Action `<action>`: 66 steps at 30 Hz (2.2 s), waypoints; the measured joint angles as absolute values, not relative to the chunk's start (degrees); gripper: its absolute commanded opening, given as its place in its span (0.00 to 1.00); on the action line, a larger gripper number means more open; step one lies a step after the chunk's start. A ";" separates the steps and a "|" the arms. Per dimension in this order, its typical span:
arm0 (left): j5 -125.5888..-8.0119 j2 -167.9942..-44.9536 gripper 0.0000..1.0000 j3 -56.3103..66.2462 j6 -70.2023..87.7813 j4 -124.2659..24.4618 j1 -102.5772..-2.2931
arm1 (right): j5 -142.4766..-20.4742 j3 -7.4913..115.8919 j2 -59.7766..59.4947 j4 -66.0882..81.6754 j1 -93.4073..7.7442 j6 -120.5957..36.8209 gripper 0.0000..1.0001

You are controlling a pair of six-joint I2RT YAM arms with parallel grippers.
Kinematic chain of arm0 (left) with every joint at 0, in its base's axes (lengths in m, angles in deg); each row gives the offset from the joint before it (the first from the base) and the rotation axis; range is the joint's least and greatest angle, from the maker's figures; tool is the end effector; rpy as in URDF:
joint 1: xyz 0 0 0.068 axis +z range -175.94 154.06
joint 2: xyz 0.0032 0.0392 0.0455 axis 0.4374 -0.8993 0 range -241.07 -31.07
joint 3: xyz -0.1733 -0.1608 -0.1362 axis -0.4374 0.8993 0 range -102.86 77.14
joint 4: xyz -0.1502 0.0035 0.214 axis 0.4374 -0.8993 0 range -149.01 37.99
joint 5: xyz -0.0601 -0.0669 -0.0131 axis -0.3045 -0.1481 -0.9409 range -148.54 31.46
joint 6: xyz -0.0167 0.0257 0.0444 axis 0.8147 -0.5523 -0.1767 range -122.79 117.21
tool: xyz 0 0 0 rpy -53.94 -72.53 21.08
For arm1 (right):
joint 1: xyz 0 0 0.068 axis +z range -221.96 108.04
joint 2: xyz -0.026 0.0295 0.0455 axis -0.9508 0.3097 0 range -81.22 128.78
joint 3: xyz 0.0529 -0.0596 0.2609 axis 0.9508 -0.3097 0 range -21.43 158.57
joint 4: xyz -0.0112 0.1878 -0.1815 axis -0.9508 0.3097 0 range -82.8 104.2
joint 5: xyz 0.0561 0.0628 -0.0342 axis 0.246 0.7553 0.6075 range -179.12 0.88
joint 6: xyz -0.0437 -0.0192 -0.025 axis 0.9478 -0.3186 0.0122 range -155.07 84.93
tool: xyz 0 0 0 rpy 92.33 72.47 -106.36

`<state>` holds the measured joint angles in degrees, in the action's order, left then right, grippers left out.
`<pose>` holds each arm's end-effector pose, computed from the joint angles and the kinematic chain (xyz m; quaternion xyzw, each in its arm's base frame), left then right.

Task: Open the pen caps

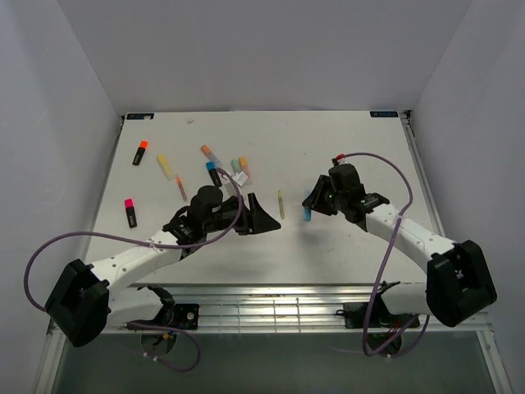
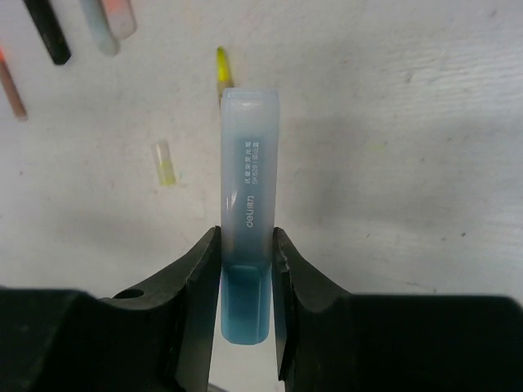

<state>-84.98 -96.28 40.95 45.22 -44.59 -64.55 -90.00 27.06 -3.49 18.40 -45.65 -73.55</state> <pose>0.1864 -0.1691 0.2478 0.0621 0.8131 -0.5129 0.2683 0.2605 0.1282 0.2331 0.0994 0.9024 0.2186 0.3576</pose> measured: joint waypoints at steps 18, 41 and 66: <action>-72.12 -106.99 0.73 41.35 52.67 -39.01 -78.77 | -94.88 18.71 -16.65 15.14 -31.40 -89.81 0.08; -66.24 -112.85 0.40 34.99 52.85 -39.93 -79.71 | -100.43 18.99 -21.61 18.75 -25.68 -93.18 0.08; -65.04 -108.67 0.00 37.15 50.18 -44.24 -79.74 | -105.28 21.37 -20.80 21.61 -25.39 -86.05 0.63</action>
